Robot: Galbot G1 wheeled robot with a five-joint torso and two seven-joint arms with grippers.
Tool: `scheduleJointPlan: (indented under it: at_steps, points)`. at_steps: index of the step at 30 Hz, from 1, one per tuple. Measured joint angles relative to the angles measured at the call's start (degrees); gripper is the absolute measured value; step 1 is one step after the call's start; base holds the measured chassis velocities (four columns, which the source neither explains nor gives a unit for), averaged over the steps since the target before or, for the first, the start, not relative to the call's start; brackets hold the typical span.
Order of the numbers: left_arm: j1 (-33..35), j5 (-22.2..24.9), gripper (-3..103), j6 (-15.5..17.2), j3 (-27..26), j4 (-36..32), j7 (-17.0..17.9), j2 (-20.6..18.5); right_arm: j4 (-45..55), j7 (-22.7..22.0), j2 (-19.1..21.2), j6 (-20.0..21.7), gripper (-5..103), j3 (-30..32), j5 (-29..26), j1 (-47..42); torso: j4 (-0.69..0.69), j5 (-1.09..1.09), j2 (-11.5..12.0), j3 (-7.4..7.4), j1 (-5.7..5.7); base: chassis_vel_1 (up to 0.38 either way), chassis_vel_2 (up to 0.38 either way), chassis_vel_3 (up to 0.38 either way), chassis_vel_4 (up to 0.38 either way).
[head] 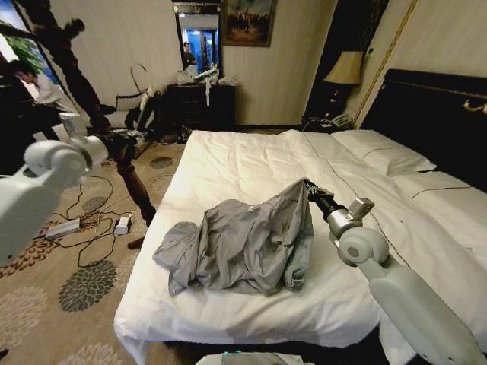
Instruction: Pick up the clothes from the bed and hang them on the clothes hanger.
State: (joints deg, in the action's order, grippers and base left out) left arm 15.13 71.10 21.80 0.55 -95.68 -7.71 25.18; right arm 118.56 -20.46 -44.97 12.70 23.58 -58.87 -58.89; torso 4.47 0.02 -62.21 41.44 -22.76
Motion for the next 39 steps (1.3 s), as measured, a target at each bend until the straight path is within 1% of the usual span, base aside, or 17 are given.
scheduleJointPlan:
  at_steps: [2, 3, 5, 8, 9, 13, 14, 17, 19, 20, 23, 24, 27, 28, 31, 33, 39]
  points:
    - [5.4, -0.9, 17, -1.7, -1.6, -2.9, -2.2, -0.7, -0.3, -0.2, -0.1, 0.0, 0, -0.2, 0.2, -0.1, 0.0, -0.01, 0.0, 0.0, 0.0, 0.0, 0.0, 0.0, 0.0]
    - [5.4, -0.9, 17, -1.7, -1.6, -2.9, -2.2, -0.7, -0.3, -0.2, -0.1, 0.0, 0, -0.2, 0.2, -0.1, 0.0, -0.01, 0.0, 0.0, 0.0, 0.0, 0.0, 0.0, 0.0]
    - [9.8, -1.8, 17, -2.9, -3.2, -4.6, -3.9, -1.1, -0.3, -0.3, -0.3, 0.0, 0, -0.2, 0.3, -0.3, -0.02, -0.01, 0.0, 0.0, -0.01, 0.0, 0.0, 0.0, 0.0]
    - [16.8, -2.2, 17, -6.0, -5.0, -7.4, -9.2, -2.1, -0.3, -0.3, -0.3, 0.0, 0, 0.1, 0.7, -1.2, -0.04, -0.02, 0.0, 0.0, 0.0, 0.0, 0.0, 0.0, 0.0]
    - [16.8, -2.2, 17, -6.0, -5.0, -7.4, -9.2, -2.1, -0.3, -0.3, -0.3, 0.0, 0, 0.1, 0.7, -1.2, -0.04, -0.02, 0.0, 0.0, 0.0, 0.0, 0.0, 0.0, 0.0]
    - [21.0, -0.4, 17, -8.9, -5.1, -9.4, -16.0, -2.3, 0.3, -0.4, -0.1, 0.1, 0, 1.2, 0.6, -2.3, 0.02, 0.0, 0.0, 0.0, 0.0, 0.0, 0.0, 0.0, 0.0]
    - [21.0, -0.4, 17, -8.9, -5.1, -9.4, -16.0, -2.3, 0.3, -0.4, -0.1, 0.1, 0, 1.2, 0.6, -2.3, 0.02, 0.0, 0.0, 0.0, 0.0, 0.0, 0.0, 0.0, 0.0]
    - [23.4, -1.7, 17, -11.2, -4.9, -10.0, -20.8, -1.9, 0.6, -0.5, 0.0, 0.1, 0, 1.3, 0.6, -3.0, -0.04, 0.0, 0.0, 0.0, 0.0, 0.0, 0.0, 0.0, 0.0]
    - [24.8, -3.2, 17, -12.4, -4.5, -9.8, -23.7, -1.0, 1.0, -0.5, 0.1, 0.1, 0, 1.7, 0.7, -3.9, -0.02, -0.02, 0.0, 0.0, 0.0, 0.0, 0.0, 0.0, 0.0]
    - [24.8, -3.2, 17, -12.4, -4.5, -9.8, -23.7, -1.0, 1.0, -0.5, 0.1, 0.1, 0, 1.7, 0.7, -3.9, -0.02, -0.02, 0.0, 0.0, 0.0, 0.0, 0.0, 0.0, 0.0]
    - [25.3, -6.5, 17, -14.3, -3.0, -7.9, -29.6, -0.2, 1.2, -0.6, 0.1, 0.1, 0, 2.3, 0.9, -5.1, 0.0, -0.01, 0.0, 0.0, 0.0, 0.0, 0.0, 0.0, 0.0]
    - [25.3, -6.5, 17, -14.3, -3.0, -7.9, -29.6, -0.2, 1.2, -0.6, 0.1, 0.1, 0, 2.3, 0.9, -5.1, 0.0, -0.01, 0.0, 0.0, 0.0, 0.0, 0.0, 0.0, 0.0]
    - [23.8, -8.9, 17, -16.0, -0.7, -6.0, -36.0, -0.1, 1.6, -0.8, 0.3, 0.2, 0, 2.7, 0.9, -5.6, -0.02, -0.02, 0.0, 0.01, 0.0, 0.0, 0.0, 0.0, 0.0]
    - [22.8, -10.8, 17, -16.8, 0.4, -4.7, -39.1, -0.1, 1.8, -1.0, 0.5, 0.2, 0, 3.0, 0.7, -5.7, -0.01, -0.01, 0.0, 0.0, 0.0, 0.0, 0.0, 0.0, 0.0]
    - [21.5, -12.6, 17, -17.6, 1.9, -3.4, -42.1, -0.2, 2.0, -1.2, 0.6, 0.2, 0, 3.1, 0.4, -5.7, -0.01, -0.01, 0.0, 0.0, 0.0, 0.0, 0.0, 0.0, 0.0]
    - [19.7, -15.3, 17, -18.7, 4.2, -1.8, -46.7, -0.5, 2.2, -1.3, 1.0, 0.2, 0, 3.1, 0.1, -5.6, -0.01, -0.02, 0.0, 0.0, -0.01, 0.0, 0.0, 0.0, 0.0]
    - [16.2, -19.0, 17, -19.9, 8.3, 0.8, -48.7, 0.6, 3.4, -1.3, 1.0, 0.5, 0, 2.3, -0.3, -5.3, -0.03, -0.01, 0.0, 0.0, 0.0, 0.0, 0.0, 0.0, 0.0]
